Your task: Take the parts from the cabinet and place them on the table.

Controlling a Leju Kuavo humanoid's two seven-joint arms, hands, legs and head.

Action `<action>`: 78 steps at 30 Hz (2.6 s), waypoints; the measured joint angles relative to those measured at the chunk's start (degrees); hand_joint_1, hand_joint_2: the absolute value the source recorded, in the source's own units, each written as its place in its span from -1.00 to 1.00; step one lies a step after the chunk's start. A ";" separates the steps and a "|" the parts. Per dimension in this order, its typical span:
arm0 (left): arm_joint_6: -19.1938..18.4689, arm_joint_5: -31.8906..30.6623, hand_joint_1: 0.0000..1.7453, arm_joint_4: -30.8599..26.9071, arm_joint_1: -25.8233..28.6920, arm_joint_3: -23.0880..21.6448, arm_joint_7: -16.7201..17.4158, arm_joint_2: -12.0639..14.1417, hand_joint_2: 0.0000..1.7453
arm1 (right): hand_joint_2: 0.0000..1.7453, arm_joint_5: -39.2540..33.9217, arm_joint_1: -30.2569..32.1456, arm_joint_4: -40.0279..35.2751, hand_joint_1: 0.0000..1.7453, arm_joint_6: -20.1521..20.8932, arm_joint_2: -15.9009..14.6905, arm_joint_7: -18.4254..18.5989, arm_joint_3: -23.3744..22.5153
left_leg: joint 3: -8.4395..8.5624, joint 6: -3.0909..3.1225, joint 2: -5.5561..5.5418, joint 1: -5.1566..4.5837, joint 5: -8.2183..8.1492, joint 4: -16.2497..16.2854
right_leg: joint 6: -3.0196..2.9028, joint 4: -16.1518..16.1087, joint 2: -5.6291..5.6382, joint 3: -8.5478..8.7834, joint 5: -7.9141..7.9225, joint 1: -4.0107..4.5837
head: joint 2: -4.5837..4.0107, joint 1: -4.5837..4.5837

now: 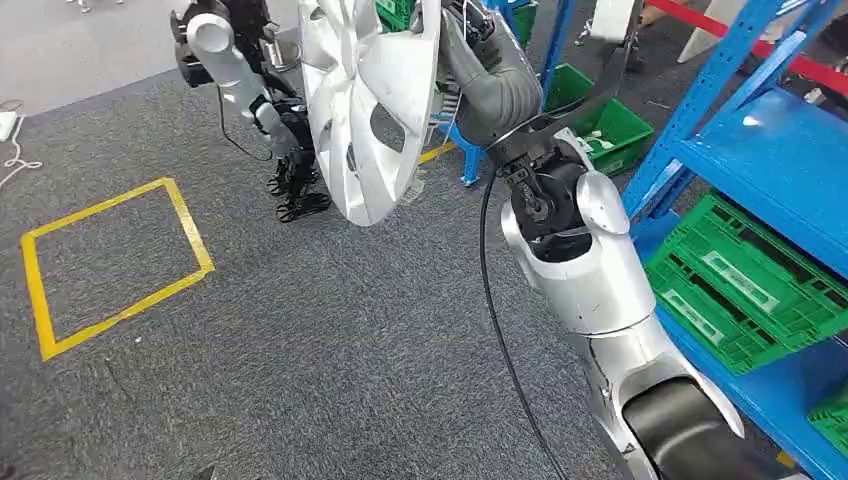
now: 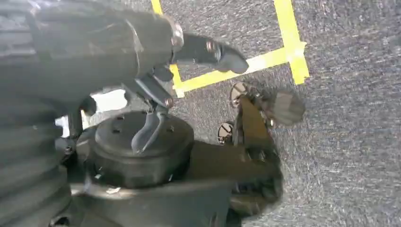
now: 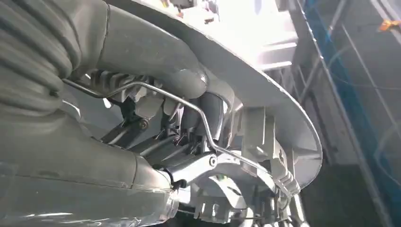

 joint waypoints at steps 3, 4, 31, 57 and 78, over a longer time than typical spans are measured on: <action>-3.94 -0.79 -1.00 0.11 -0.41 -0.52 -0.37 0.57 1.00 | 1.00 0.39 -0.48 -0.02 1.00 -0.96 -0.07 0.90 0.28 | 2.50 1.62 2.71 -0.95 0.11 -4.75 | 1.23 0.88 -1.21 -0.21 -0.85 0.44 | 0.00 -0.30; -5.16 -0.74 -1.00 0.48 -0.43 -0.96 -0.63 0.67 1.00 | 1.00 0.44 -0.47 -0.02 1.00 -1.00 -0.07 0.98 0.35 | 2.30 1.99 2.47 -0.98 0.13 -4.79 | 1.35 0.82 -1.68 -0.01 -0.87 0.40 | 0.00 -0.09; -21.70 -1.16 -1.00 15.60 -2.53 -3.87 -9.00 -4.11 1.00 | 1.00 3.74 -5.32 3.39 1.00 0.42 2.23 -0.26 2.16 | -0.17 -0.39 0.63 0.33 1.74 -2.02 | 0.06 0.46 0.04 -0.30 -0.53 0.22 | 0.00 0.02; -16.91 -1.44 -1.00 20.41 -2.91 -4.20 -4.41 -4.70 1.00 | 1.00 3.17 -4.82 6.91 1.00 0.90 2.10 -0.66 2.56 | -6.05 1.08 -1.50 -0.73 -5.54 9.30 | -1.55 -0.62 2.78 -0.45 0.95 0.88 | 0.00 1.05; -19.16 -2.01 -1.00 19.80 -3.27 -4.37 -5.68 -4.02 1.00 | 1.00 3.34 -5.23 7.36 1.00 1.25 1.70 -0.85 1.20 | 2.27 4.29 -7.05 -1.69 0.57 -4.28 | -1.37 3.71 8.30 -2.56 0.44 1.34 | 0.00 2.78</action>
